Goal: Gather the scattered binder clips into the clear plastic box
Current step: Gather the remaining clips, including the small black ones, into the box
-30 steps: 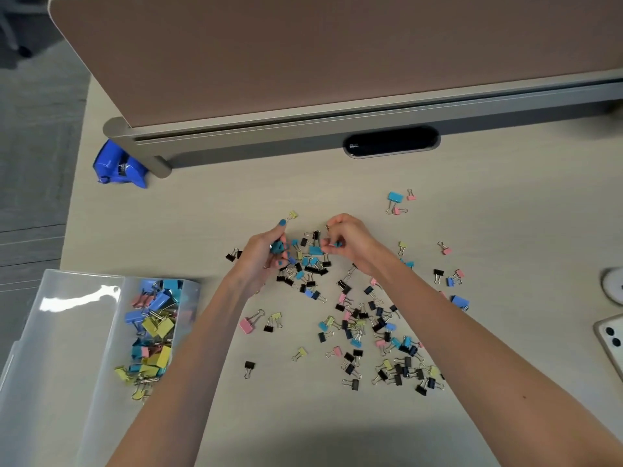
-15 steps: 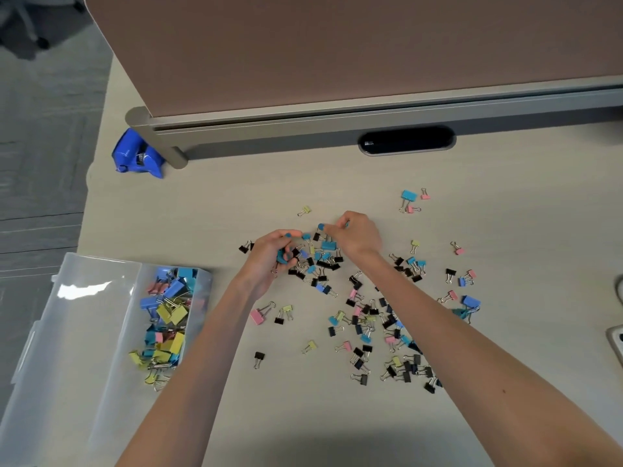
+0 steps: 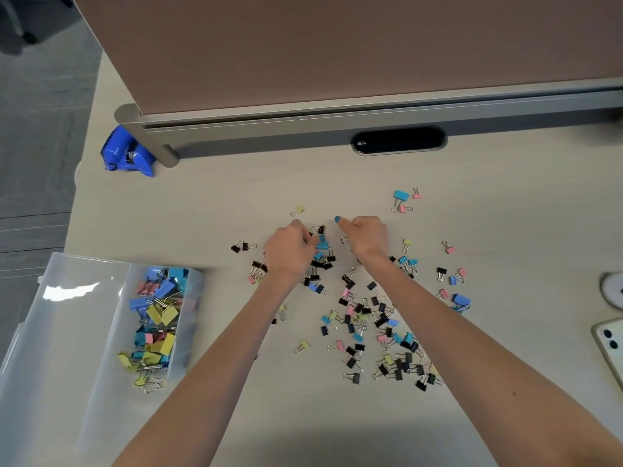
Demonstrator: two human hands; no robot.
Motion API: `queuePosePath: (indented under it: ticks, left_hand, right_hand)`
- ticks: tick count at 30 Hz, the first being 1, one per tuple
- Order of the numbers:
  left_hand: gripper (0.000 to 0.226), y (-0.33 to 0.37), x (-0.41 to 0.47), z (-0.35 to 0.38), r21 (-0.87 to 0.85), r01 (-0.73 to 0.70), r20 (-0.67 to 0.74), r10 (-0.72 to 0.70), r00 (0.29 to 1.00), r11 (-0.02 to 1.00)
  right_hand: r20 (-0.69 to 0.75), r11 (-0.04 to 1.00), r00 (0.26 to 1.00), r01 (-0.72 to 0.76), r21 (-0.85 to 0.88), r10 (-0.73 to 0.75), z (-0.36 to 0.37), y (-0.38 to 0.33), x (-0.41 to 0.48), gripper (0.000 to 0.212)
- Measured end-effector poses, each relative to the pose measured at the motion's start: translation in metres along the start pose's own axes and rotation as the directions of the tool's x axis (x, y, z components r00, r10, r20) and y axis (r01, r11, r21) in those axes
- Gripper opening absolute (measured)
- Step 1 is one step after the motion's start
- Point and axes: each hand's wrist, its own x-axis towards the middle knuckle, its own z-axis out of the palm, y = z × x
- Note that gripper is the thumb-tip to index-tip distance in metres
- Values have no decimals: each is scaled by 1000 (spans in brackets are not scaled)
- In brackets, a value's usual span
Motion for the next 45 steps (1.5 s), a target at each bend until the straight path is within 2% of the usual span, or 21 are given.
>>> queuePosePath:
  ticks: [3, 5, 8, 11, 14, 18, 22, 24, 29, 32, 36, 40, 45]
  left_hand:
    - [33, 18, 5, 8, 154, 8, 20, -11, 1000, 988]
    - [34, 25, 7, 11, 219, 35, 34, -43, 998, 975]
    - [24, 29, 10, 13, 226, 83, 57, -99, 993, 970]
    - [21, 30, 11, 15, 219, 63, 78, -82, 994, 974]
    - [21, 33, 8, 15, 124, 38, 68, -47, 997, 992]
    - [14, 46, 11, 16, -132, 41, 99, -28, 995, 990]
    - [18, 60, 18, 23, -433, 110, 172, -38, 984, 895]
    - [25, 68, 19, 26, -512, 149, 194, -55, 979, 846]
    - [23, 78, 23, 34, -594, 253, 266, -110, 958, 764]
    - [19, 80, 24, 37, -612, 280, 276, -131, 952, 740]
    - [12, 81, 21, 39, -644, 314, 309, -139, 941, 698]
    - [16, 83, 20, 40, -646, 361, 356, -152, 922, 673]
    - [15, 84, 17, 41, -723, 416, 404, -151, 902, 551]
  right_hand:
    - [14, 1000, 1000, 24, 0, -24, -9, 7, 1, 53]
    - [16, 999, 999, 36, -32, -35, -15, 11, 1, 43]
    - [-2, 997, 999, 50, -55, -50, -22, 19, 2, 33]
    - [-18, 998, 998, 55, -9, -55, -29, 23, 4, 28]
    - [-14, 999, 999, 51, -4, -51, -35, 26, 6, 26]
    - [-61, 996, 996, 56, -70, -61, -46, 32, 11, 21]
    - [-153, 986, 984, 66, -153, -90, -63, 34, 26, 20]
    - [-176, 973, 978, 67, -222, -107, -73, 34, 38, 21]
    - [-194, 904, 973, 29, -427, -123, -88, 21, 67, 47]
    - [-169, 849, 977, 23, -528, -132, -89, 17, 76, 54]
    - [-153, 803, 975, 40, -595, -162, -88, 16, 83, 57]
    - [-100, 706, 974, 76, -704, -205, -89, 13, 86, 59]
    - [-36, 604, 960, 145, -784, -276, -85, 13, 86, 53]
